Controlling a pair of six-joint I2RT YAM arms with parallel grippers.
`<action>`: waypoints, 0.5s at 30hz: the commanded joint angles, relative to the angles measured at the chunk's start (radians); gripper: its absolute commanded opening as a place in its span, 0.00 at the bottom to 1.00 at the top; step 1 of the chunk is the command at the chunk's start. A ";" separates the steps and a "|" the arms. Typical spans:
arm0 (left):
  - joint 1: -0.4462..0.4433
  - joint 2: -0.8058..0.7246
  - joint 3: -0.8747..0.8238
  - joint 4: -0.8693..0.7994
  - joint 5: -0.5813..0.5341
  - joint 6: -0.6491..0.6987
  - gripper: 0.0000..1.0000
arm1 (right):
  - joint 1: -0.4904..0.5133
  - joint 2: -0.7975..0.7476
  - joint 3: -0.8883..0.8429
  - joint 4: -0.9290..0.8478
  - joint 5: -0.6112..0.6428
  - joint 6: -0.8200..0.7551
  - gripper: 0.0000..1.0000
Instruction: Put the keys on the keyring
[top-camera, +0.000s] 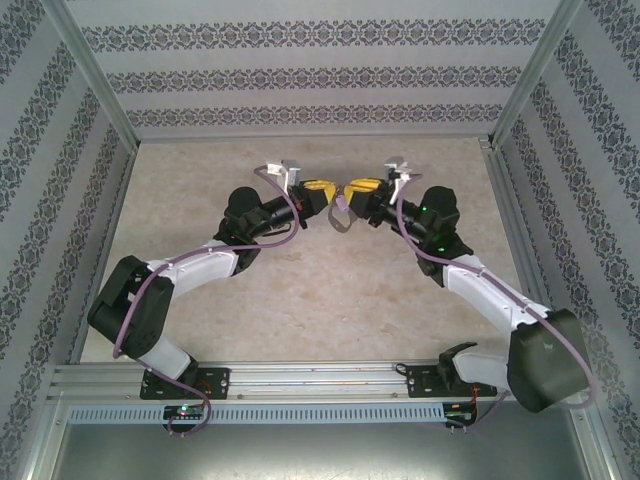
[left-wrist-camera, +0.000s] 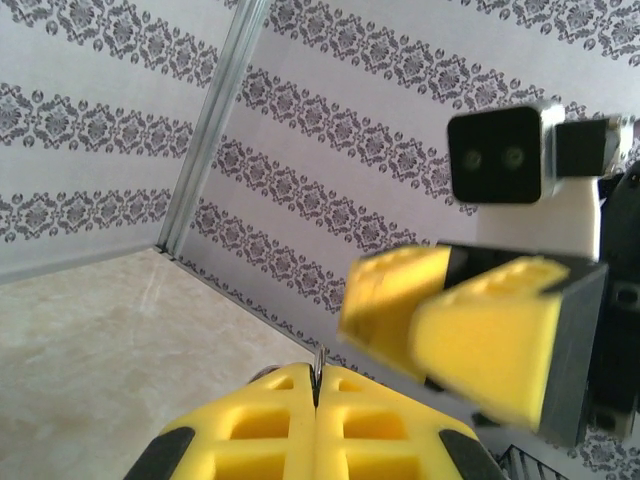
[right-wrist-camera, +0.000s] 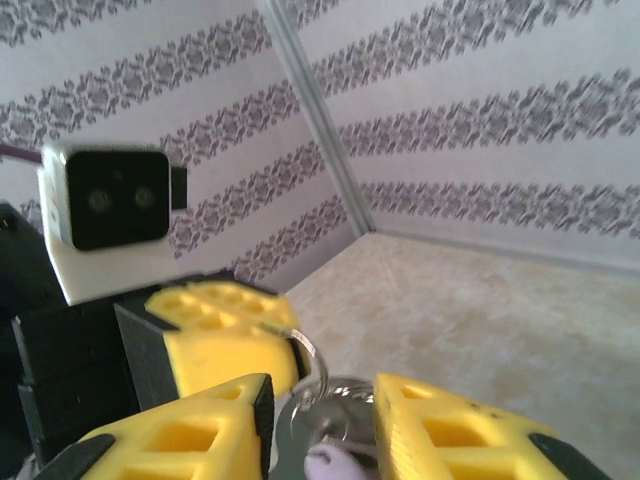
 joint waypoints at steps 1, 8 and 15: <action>-0.009 0.010 0.032 0.089 0.045 -0.011 0.00 | -0.034 -0.032 0.005 0.008 -0.039 0.028 0.34; -0.009 0.011 0.043 0.097 0.077 -0.011 0.00 | -0.044 0.008 0.032 0.041 -0.067 0.077 0.34; -0.010 0.016 0.050 0.123 0.107 -0.035 0.00 | -0.035 0.087 0.053 0.103 -0.161 0.134 0.34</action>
